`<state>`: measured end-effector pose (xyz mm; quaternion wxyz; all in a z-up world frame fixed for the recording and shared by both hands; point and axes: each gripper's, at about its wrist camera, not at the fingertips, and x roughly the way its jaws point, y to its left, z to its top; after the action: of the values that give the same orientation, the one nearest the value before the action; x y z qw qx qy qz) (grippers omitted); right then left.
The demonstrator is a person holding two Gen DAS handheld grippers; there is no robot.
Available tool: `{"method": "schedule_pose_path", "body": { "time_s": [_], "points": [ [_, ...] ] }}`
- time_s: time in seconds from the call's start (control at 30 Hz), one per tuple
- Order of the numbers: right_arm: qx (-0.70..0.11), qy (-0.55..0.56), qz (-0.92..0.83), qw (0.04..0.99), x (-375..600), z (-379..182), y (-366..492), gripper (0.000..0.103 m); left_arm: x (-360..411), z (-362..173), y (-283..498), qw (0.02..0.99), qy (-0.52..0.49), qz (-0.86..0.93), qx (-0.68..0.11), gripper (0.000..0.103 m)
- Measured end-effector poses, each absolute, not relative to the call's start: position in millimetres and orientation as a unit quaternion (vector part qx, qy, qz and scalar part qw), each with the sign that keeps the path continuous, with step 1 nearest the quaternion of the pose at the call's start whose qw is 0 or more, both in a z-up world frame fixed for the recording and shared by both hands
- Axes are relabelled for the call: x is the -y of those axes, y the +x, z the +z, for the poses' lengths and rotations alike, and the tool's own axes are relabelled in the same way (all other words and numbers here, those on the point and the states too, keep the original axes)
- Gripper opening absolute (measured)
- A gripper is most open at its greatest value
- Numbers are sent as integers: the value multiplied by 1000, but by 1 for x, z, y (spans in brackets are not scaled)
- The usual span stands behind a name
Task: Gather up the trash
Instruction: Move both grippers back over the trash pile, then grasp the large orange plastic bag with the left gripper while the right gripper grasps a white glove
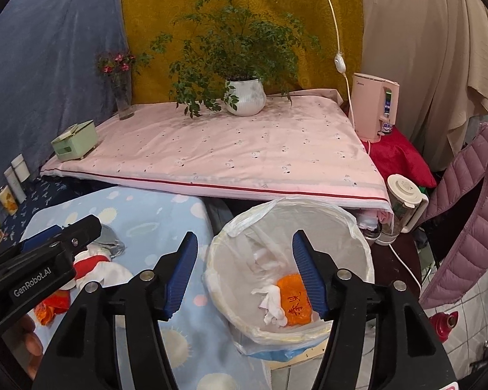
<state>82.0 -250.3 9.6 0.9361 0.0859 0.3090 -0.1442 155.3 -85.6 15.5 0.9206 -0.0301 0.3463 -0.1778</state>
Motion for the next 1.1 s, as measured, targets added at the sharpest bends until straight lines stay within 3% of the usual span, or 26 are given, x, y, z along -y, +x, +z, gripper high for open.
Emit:
{"method": "schedule_pose_path", "body": {
  "time_s": [0.2,1.1],
  "points": [
    [-314,73,-121,939,217,8,85,66,41,7,154,928,-42,-126,-348,85],
    [-376,45,-63,923,110,-62,134,70,-154,-95,167,884,-146,31,-443,89]
  ]
}}
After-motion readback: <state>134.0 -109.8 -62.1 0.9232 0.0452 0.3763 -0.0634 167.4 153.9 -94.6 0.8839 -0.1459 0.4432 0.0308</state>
